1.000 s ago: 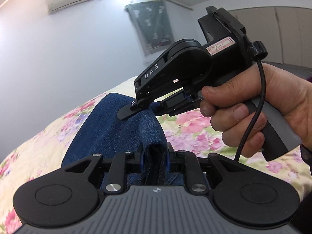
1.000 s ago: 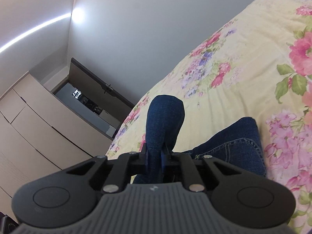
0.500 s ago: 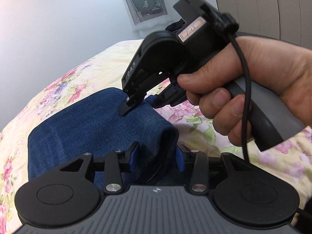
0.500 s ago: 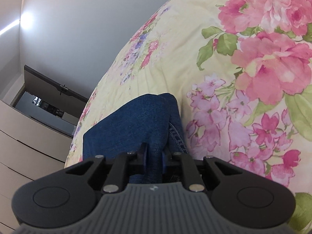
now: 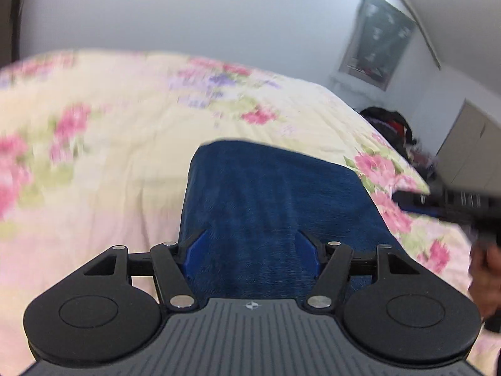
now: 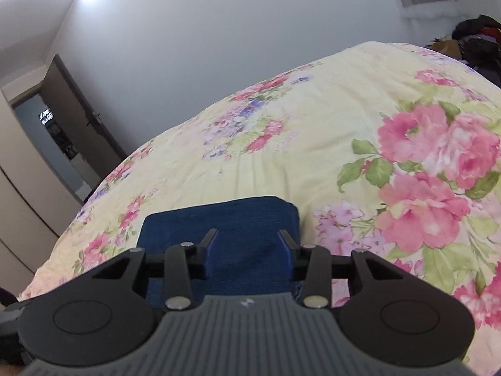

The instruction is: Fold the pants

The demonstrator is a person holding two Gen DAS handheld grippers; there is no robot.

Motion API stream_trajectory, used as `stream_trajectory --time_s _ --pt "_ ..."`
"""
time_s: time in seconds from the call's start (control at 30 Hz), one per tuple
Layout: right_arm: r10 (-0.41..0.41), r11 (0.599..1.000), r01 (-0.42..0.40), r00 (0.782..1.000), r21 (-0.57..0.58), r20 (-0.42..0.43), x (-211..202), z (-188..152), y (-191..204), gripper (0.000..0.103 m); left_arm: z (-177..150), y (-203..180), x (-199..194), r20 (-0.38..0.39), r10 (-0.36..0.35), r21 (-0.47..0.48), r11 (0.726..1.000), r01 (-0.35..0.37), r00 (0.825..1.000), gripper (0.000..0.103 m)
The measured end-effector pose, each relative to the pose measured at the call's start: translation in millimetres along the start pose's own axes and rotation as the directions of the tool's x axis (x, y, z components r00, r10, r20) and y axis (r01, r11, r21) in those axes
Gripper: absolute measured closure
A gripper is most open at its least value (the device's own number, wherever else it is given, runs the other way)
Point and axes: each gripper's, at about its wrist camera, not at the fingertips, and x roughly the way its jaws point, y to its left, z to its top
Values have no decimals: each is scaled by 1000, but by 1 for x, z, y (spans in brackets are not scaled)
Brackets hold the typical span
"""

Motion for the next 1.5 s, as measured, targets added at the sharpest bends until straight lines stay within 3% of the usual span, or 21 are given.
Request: stream_trajectory --time_s 0.07,0.1,0.2,0.27,0.37,0.47,0.6,0.67,0.77,0.97,1.1,1.23,1.37,1.5 --pt "-21 999 20 998 -32 -56 9 -12 7 67 0 15 12 -39 -27 -58 998 24 999 29" --pt "-42 998 37 994 -50 -104 16 -21 10 72 -4 18 16 -52 -22 -62 998 19 998 29" --pt "-178 967 131 960 -217 -215 35 -52 23 77 -13 14 41 -123 1 -11 1000 -3 992 29" --pt "-236 941 161 943 -297 -236 38 -66 29 77 -21 5 47 -150 49 56 998 -40 987 29" --pt "-229 946 159 945 -283 -232 24 -71 30 76 -16 1 42 -154 57 63 997 -48 986 29" --pt "-146 971 90 957 -222 -250 5 -76 27 75 -12 5 30 -107 57 49 997 -52 993 32" --pt "-71 990 60 994 -130 -85 -15 -68 21 75 -10 -11 15 -19 65 193 979 -61 998 26" --pt "-53 993 54 999 -108 8 -14 -51 24 74 -7 -15 21 -50 47 192 981 -36 998 26" --pt "-49 989 57 997 -134 61 6 -27 33 74 -8 -10 37 -107 39 133 991 -24 994 27" --pt "-130 975 143 988 -167 86 66 -21 34 74 -16 -4 48 -133 56 117 992 -40 990 28" --pt "-190 952 190 982 -239 23 99 -33 30 74 -18 -9 48 -130 75 129 990 -58 989 26" --pt "-158 957 158 987 -243 22 81 -31 27 69 -13 -15 42 -122 75 144 988 -57 990 27" --pt "-143 973 142 990 -183 4 53 -30 13 53 -8 -15 33 -95 77 164 985 -61 992 26" --pt "-145 987 144 989 -71 -13 37 -28 -12 53 -1 -11 27 -86 77 163 985 -63 993 26"
